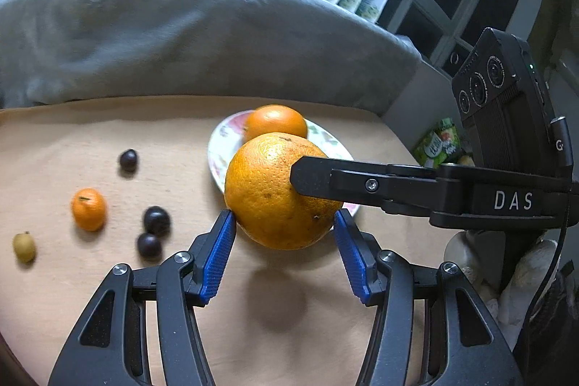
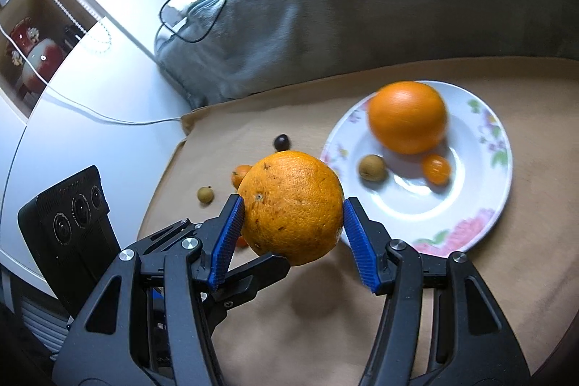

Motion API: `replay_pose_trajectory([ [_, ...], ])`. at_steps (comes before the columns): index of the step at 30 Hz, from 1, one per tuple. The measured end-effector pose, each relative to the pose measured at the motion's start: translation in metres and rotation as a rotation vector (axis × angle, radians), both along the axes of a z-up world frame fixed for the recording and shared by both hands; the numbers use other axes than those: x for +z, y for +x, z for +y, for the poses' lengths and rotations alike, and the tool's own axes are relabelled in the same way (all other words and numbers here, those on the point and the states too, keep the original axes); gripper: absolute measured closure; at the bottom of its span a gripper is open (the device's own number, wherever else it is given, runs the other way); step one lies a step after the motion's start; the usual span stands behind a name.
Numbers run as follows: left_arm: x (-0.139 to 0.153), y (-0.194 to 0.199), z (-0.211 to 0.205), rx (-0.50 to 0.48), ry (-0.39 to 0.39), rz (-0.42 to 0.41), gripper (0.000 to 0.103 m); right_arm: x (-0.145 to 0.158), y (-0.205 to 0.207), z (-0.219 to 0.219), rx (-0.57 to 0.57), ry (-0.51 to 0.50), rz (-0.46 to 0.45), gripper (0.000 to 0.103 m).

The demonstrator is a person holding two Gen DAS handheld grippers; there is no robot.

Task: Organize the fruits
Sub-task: 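Carry the blotchy orange with the right tool onto the white plate and open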

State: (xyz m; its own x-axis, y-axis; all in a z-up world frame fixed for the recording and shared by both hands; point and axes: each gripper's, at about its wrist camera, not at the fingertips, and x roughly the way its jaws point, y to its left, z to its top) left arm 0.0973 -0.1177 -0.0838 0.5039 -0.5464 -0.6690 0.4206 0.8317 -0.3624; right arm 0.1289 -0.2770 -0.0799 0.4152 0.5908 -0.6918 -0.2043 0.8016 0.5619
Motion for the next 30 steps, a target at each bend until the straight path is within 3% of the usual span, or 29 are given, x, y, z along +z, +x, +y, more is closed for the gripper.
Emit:
replay_pose_trajectory([
  [17,-0.021,0.007,-0.041,-0.074,0.027,0.051,0.047,-0.025,-0.006,-0.046,-0.080,0.024,0.051,0.043],
  [26,-0.021,0.005,-0.045,-0.080,0.039,0.041,0.048,-0.026,-0.003,-0.048,-0.101,0.016,0.051,0.043],
  [30,-0.015,0.002,-0.043,-0.080,0.033,0.010,0.048,-0.018,-0.005,-0.053,-0.126,0.010,0.009,0.043],
])
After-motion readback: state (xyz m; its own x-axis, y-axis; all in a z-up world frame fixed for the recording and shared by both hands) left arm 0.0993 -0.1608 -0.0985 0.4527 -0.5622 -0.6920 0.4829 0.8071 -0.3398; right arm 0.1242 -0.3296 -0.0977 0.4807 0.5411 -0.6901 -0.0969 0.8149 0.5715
